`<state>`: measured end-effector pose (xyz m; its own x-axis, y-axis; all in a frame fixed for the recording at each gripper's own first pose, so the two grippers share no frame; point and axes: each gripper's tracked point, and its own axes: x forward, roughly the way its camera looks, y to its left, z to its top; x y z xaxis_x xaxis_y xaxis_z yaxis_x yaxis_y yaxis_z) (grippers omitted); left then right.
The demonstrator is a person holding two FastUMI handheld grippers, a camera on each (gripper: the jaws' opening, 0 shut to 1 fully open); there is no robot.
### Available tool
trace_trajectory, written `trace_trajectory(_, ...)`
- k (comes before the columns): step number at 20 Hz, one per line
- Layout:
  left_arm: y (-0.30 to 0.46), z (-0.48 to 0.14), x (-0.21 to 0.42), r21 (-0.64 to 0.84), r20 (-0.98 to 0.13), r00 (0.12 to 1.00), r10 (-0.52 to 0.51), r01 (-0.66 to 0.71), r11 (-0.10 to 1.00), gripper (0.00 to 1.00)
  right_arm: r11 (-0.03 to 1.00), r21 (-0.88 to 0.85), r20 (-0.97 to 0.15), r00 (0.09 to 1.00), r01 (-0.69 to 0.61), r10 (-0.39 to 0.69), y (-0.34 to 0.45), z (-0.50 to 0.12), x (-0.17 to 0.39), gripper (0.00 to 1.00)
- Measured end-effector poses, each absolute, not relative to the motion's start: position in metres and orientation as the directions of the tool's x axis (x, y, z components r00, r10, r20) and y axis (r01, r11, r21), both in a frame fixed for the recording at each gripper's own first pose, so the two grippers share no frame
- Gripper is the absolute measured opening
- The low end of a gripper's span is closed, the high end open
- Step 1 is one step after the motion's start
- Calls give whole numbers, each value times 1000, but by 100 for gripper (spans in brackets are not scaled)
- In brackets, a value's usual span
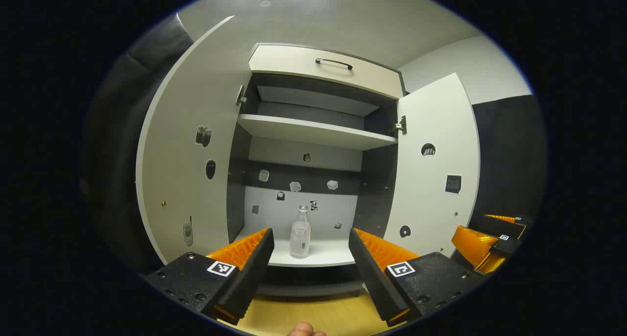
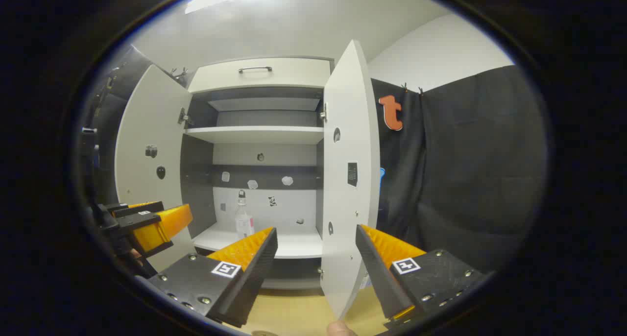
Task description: Grasp the bottle in the cabinet with the left hand and place it on the coaster, then close the right door with the right hand and the left door with the left hand.
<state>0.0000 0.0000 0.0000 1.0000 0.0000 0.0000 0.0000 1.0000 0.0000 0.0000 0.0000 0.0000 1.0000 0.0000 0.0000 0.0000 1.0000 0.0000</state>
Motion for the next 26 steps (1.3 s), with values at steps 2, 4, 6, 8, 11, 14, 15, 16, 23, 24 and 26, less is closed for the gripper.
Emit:
trace_trajectory(2, -1, -1, -1, 5, 0, 1000, -4, 4, 1000, 96, 1000, -2, -2, 1000, -3, 3, 1, -1, -1, 93)
trace_trajectory(4, -1, -3, -1, 8, 1, 1000, -7, 7, 1000, 96, 1000, -4, -4, 1000, -4, 4, 1, -1, -1, 93)
trace_trajectory(6, -2, -4, -1, 5, -3, 1000, -15, 15, 1000, 96, 1000, -12, -1, 1000, 4, -4, 0, 0, -2, 96)
trace_trajectory(8, -4, -6, 1, 2, -8, 1000, -26, 26, 1000, 96, 1000, -10, 4, 1000, 12, -12, -1, 0, -3, 96)
trace_trajectory(11, -5, -5, 2, 10, -5, 999, -41, 42, 999, 96, 999, -5, 10, 999, 32, -32, -6, 1, -6, 96)
trace_trajectory(14, -7, -4, 3, 14, 0, 999, -54, 54, 998, 96, 999, 1, 8, 999, 42, -42, -8, 2, -8, 96)
trace_trajectory(15, -8, -4, 3, 15, 0, 998, -58, 58, 998, 96, 999, 0, 11, 999, 45, -45, -9, 2, -9, 96)
trace_trajectory(16, -9, -4, 3, 20, 1, 998, -60, 60, 998, 96, 999, 0, 12, 999, 49, -49, -10, 2, -10, 96)
trace_trajectory(23, -4, -3, 16, 25, 16, 999, -49, 49, 998, 96, 998, -6, 26, 997, 69, -69, -13, 2, -14, 96)
trace_trajectory(24, 0, -4, 21, 24, 23, 999, -41, 40, 999, 96, 998, -7, 25, 997, 69, -69, -13, 0, -14, 96)
trace_trajectory(26, 7, -9, 31, 40, 27, 999, -19, 18, 999, 96, 998, -15, 22, 997, 69, -68, -9, -4, -13, 96)
